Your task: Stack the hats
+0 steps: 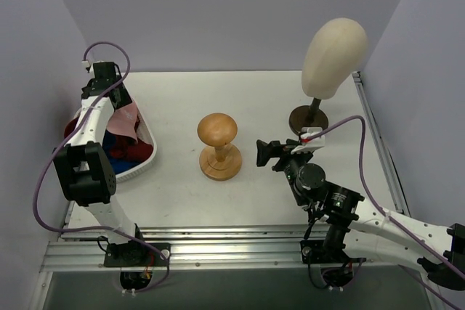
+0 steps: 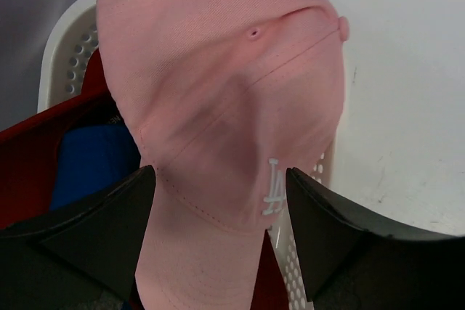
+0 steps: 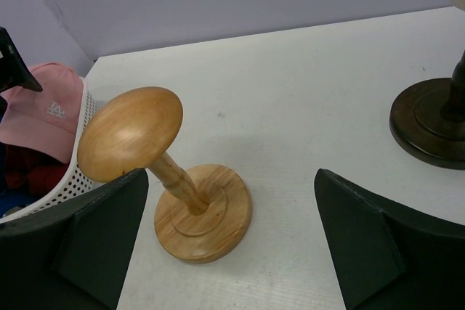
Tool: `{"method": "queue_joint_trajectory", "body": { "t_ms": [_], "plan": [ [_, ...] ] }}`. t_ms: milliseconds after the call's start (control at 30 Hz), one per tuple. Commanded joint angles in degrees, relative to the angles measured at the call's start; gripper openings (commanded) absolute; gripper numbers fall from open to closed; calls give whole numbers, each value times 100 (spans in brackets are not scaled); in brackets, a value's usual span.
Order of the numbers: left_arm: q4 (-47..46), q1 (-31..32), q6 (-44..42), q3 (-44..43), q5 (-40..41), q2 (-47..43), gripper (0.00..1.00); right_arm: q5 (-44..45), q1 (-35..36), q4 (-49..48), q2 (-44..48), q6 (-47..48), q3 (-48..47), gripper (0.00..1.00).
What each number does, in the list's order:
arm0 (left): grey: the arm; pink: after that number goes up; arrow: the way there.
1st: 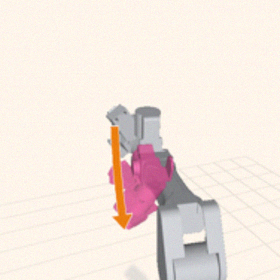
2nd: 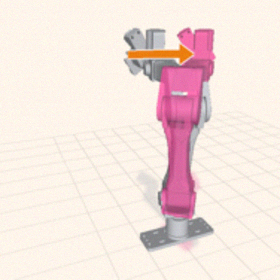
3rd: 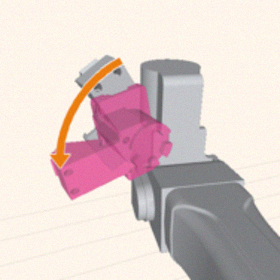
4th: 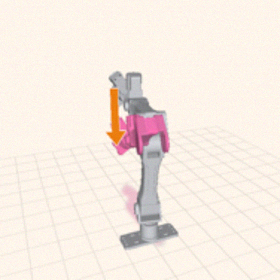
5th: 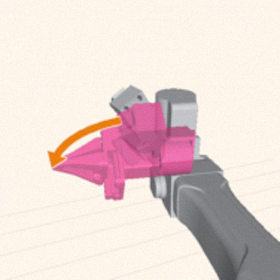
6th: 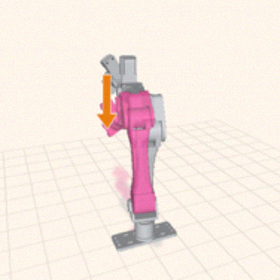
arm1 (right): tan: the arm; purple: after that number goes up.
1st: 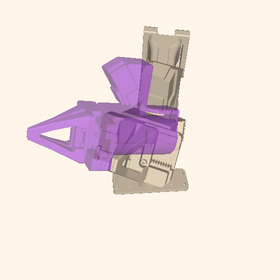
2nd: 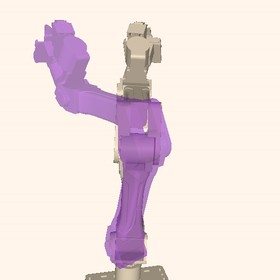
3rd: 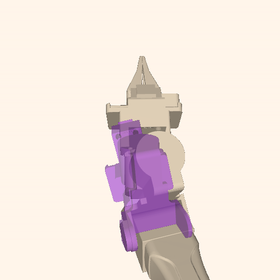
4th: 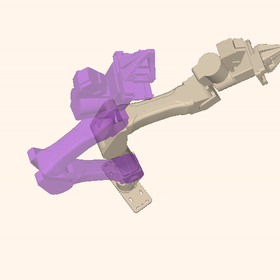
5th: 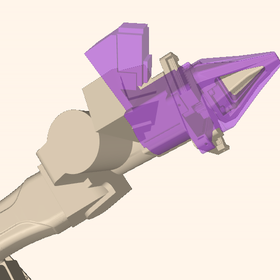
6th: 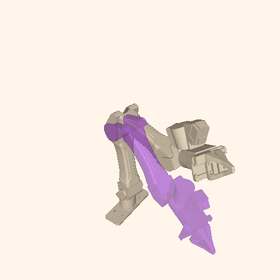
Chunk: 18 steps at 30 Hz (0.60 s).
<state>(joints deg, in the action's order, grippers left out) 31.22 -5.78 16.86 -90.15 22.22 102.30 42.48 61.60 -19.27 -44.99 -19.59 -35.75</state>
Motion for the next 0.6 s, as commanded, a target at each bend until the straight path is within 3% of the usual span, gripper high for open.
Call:
{"method": "queue_joint_trajectory", "body": {
  "t_ms": [0, 133, 267, 367, 400, 567],
  "plan": [
    [-19, -125, -148, -328, -156, 132, 81, 67, 18, -139, -27, -9, -125, 94],
    [6, -160, -315, -424, -218, 457, 77, 85, 18, -51, -71, -27, -178, 94],
    [-46, -160, -473, -495, -305, 730, 63, 59, 18, -86, -80, -27, -169, 94],
    [-37, -160, -473, -539, -350, 721, 38, 111, 18, -77, -124, -9, -178, 94],
    [-46, -160, -465, -548, -350, 695, 25, 111, 10, -69, -132, -9, -196, 94],
    [-160, -143, -447, -477, -289, 308, 3, 15, 18, -60, -168, -1, -213, 94]
  ]
}}
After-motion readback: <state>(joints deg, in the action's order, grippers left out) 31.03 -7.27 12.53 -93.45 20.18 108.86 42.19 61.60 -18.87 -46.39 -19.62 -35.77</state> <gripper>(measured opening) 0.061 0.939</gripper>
